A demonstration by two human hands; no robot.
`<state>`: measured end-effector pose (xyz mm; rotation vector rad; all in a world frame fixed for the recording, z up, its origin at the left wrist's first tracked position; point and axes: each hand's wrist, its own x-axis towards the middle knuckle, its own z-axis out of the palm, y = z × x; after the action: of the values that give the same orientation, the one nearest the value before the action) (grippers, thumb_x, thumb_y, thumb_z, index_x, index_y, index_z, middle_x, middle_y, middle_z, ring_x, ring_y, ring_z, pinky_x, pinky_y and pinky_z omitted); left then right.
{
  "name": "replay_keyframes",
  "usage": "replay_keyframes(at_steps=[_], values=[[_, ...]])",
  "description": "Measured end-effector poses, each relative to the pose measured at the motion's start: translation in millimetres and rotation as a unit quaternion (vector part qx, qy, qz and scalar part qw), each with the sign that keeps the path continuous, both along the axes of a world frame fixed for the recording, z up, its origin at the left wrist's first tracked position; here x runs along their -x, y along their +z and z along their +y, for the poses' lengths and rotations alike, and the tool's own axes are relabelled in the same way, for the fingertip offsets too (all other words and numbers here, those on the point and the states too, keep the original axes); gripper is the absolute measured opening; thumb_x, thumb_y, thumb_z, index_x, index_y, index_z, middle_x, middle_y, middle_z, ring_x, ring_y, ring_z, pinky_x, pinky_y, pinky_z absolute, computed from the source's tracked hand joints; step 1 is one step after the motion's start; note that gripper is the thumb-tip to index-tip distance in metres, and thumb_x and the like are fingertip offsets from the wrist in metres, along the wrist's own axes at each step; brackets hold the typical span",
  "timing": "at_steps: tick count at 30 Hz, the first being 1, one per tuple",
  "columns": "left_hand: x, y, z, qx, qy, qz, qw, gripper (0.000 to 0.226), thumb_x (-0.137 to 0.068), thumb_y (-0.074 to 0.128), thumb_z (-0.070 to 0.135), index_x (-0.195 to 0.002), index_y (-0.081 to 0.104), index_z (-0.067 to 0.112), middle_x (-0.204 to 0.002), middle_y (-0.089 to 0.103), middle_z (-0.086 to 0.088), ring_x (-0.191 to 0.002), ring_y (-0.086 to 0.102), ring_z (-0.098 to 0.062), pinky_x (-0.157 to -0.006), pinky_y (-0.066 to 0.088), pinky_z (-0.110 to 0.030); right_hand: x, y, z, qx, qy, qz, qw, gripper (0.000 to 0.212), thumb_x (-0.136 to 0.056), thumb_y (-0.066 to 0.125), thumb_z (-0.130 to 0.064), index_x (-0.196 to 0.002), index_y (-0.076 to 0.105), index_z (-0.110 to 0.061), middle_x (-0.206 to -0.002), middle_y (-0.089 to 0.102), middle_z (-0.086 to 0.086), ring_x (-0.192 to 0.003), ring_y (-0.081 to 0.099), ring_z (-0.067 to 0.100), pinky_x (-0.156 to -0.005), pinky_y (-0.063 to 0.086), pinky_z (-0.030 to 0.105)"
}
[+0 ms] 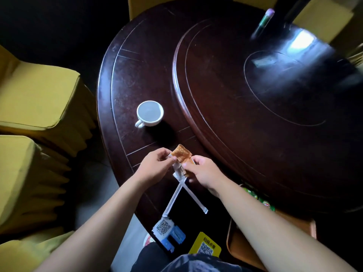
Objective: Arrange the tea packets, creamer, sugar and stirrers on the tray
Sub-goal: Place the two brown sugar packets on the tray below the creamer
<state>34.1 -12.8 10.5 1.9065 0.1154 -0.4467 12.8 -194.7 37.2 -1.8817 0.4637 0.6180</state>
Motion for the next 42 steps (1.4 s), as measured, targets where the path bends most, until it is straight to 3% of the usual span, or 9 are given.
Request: replay_keyframes(at_steps=[4, 9, 11, 16, 23, 31, 34, 37, 42], values=[[17.2, 9.4, -13.7, 0.06, 0.039, 0.055, 0.996, 0.013, -0.089, 0.066, 0.026, -0.082, 0.074, 0.019, -0.059, 0.068, 0.011, -0.051, 0.054, -0.002, -0.053, 0.041, -0.021, 34.1, 9.9, -26.0, -0.057, -0.108, 0.029, 0.992, 0.012, -0.088, 0.069, -0.02, -0.094, 0.074, -0.01, -0.086, 0.074, 0.004, -0.079, 0.068, 0.013, -0.061, 0.055, 0.027], [41.3, 12.3, -39.1, 0.069, 0.035, 0.104, 0.992, 0.017, -0.085, 0.064, 0.028, -0.078, 0.079, 0.022, -0.069, 0.074, 0.0, -0.061, 0.059, -0.011, -0.065, 0.052, -0.031, 79.3, 11.4, -64.8, -0.065, -0.208, 0.052, 0.975, 0.016, -0.094, 0.063, -0.024, -0.097, 0.075, -0.013, -0.091, 0.074, 0.004, -0.084, 0.068, 0.016, -0.065, 0.053, 0.029], [54.1, 11.5, -53.4, 0.072, 0.012, 0.122, 0.99, 0.016, -0.084, 0.068, 0.032, -0.081, 0.079, 0.02, -0.069, 0.072, -0.008, -0.059, 0.056, -0.014, -0.059, 0.049, -0.03, 98.0, 11.5, -82.6, -0.062, -0.245, 0.054, 0.966, 0.013, -0.093, 0.064, -0.023, -0.092, 0.074, -0.015, -0.09, 0.074, 0.004, -0.084, 0.068, 0.017, -0.064, 0.053, 0.029], [90.1, 11.6, -100.9, 0.033, -0.048, 0.146, 0.988, 0.023, -0.066, 0.078, 0.039, -0.078, 0.075, 0.02, -0.058, 0.063, 0.004, -0.056, 0.053, -0.015, -0.059, 0.042, -0.032, 145.6, 10.2, -128.4, -0.084, -0.305, 0.059, 0.947, 0.006, -0.093, 0.064, -0.016, -0.09, 0.069, -0.016, -0.087, 0.074, 0.005, -0.076, 0.067, 0.021, -0.06, 0.051, 0.031], [139.4, 13.5, -173.0, -0.021, -0.102, 0.129, 0.986, 0.013, -0.075, 0.078, 0.028, -0.079, 0.074, 0.016, -0.05, 0.061, 0.006, -0.045, 0.051, -0.009, -0.053, 0.04, -0.026, 214.4, 4.2, -186.1, -0.126, -0.359, 0.071, 0.922, 0.004, -0.095, 0.06, -0.008, -0.094, 0.064, -0.011, -0.082, 0.071, 0.011, -0.061, 0.064, 0.019, -0.056, 0.051, 0.029], [170.9, 22.2, -211.8, -0.148, -0.158, 0.057, 0.975, 0.011, -0.083, 0.067, 0.027, -0.076, 0.073, 0.02, -0.067, 0.07, 0.002, -0.064, 0.064, -0.017, -0.056, 0.048, -0.028, 280.8, -15.7, -222.1, -0.134, -0.414, 0.107, 0.894, 0.005, -0.094, 0.063, -0.012, -0.099, 0.062, -0.011, -0.08, 0.069, 0.007, -0.061, 0.059, 0.015, -0.053, 0.048, 0.025], [173.5, 16.7, -218.3, -0.203, -0.209, 0.014, 0.956, 0.018, -0.082, 0.059, 0.015, -0.074, 0.072, 0.025, -0.084, 0.069, -0.001, -0.08, 0.066, -0.023, -0.069, 0.053, -0.03, 288.5, -22.3, -224.2, -0.135, -0.398, 0.119, 0.899, 0.011, -0.093, 0.067, -0.015, -0.103, 0.064, -0.01, -0.088, 0.071, 0.007, -0.063, 0.062, 0.015, -0.053, 0.05, 0.025], [174.5, 14.5, -222.9, -0.248, -0.289, -0.057, 0.923, 0.024, -0.086, 0.057, 0.013, -0.091, 0.079, 0.022, -0.101, 0.062, -0.004, -0.094, 0.064, -0.023, -0.077, 0.047, -0.026, 286.2, -25.9, -220.0, -0.111, -0.374, 0.123, 0.913, 0.021, -0.09, 0.072, -0.024, -0.104, 0.066, -0.01, -0.092, 0.071, 0.007, -0.065, 0.064, 0.014, -0.051, 0.05, 0.024], [172.3, 8.4, -233.2, -0.297, -0.426, -0.138, 0.843, 0.026, -0.087, 0.064, 0.02, -0.111, 0.073, 0.022, -0.111, 0.066, -0.003, -0.103, 0.063, -0.024, -0.087, 0.053, -0.039, 283.2, -32.7, -211.9, 0.039, -0.287, 0.104, 0.951, 0.022, -0.085, 0.073, -0.036, -0.089, 0.073, -0.014, -0.077, 0.071, 0.001, -0.068, 0.064, 0.02, -0.06, 0.053, 0.033]])
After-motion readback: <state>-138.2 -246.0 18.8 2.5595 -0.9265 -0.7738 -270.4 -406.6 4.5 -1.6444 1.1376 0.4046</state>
